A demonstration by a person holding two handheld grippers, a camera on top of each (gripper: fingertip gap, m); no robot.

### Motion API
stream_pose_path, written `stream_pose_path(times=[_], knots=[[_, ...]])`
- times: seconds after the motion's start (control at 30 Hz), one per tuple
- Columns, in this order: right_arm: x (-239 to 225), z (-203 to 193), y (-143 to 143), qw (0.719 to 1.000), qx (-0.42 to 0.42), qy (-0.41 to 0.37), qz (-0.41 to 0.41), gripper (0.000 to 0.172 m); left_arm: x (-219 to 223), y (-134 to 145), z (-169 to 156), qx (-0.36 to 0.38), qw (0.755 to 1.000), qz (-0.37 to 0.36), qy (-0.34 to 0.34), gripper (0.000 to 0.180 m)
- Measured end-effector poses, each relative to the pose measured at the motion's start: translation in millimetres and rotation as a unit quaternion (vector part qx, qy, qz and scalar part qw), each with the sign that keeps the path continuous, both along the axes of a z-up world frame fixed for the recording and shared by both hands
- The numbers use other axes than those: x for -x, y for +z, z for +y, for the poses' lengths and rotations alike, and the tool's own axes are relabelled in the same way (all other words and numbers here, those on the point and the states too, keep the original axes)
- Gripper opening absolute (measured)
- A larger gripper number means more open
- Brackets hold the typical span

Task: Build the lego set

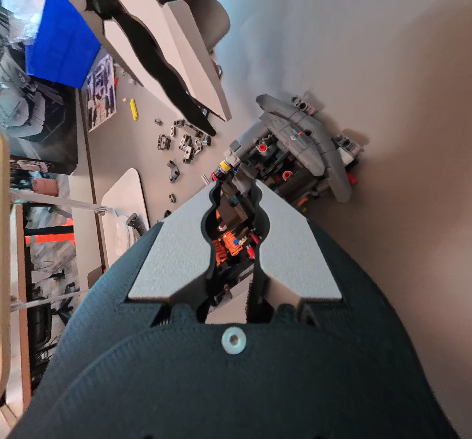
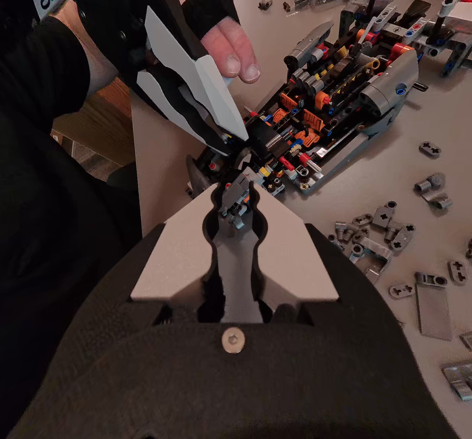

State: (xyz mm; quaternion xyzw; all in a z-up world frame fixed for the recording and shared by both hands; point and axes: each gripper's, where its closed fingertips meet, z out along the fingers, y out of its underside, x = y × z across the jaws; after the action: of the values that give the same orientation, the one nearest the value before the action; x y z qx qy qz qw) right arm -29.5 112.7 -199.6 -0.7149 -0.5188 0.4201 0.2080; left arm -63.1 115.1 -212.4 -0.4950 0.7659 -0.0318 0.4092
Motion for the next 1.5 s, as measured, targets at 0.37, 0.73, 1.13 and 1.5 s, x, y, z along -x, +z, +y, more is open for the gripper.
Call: stream_pose_path(times=[0.37,0.73,1.13,1.5], knots=[[-11.7,-6.8,4.2,0.999,-0.006,0.01,0.046,0.016,-2.8,-11.7,3.4,-0.023,0.987,0.147,-0.064,0.016],[-20.2,-8.0,7.8,0.996,-0.002,0.025,0.09,0.014,-2.9,-15.8,2.2,-0.002,0.977,0.201,-0.075,0.011],[-34.7,-7.7,11.5,0.992,-0.01,0.024,0.124,0.013,-8.0,-1.3,-1.0,-0.19,0.974,0.121,-0.039,0.005],[-32.6,-15.7,22.5,0.976,-0.179,0.03,0.121,0.016,-21.5,32.2,-11.6,-0.37,0.924,0.086,-0.038,0.005]])
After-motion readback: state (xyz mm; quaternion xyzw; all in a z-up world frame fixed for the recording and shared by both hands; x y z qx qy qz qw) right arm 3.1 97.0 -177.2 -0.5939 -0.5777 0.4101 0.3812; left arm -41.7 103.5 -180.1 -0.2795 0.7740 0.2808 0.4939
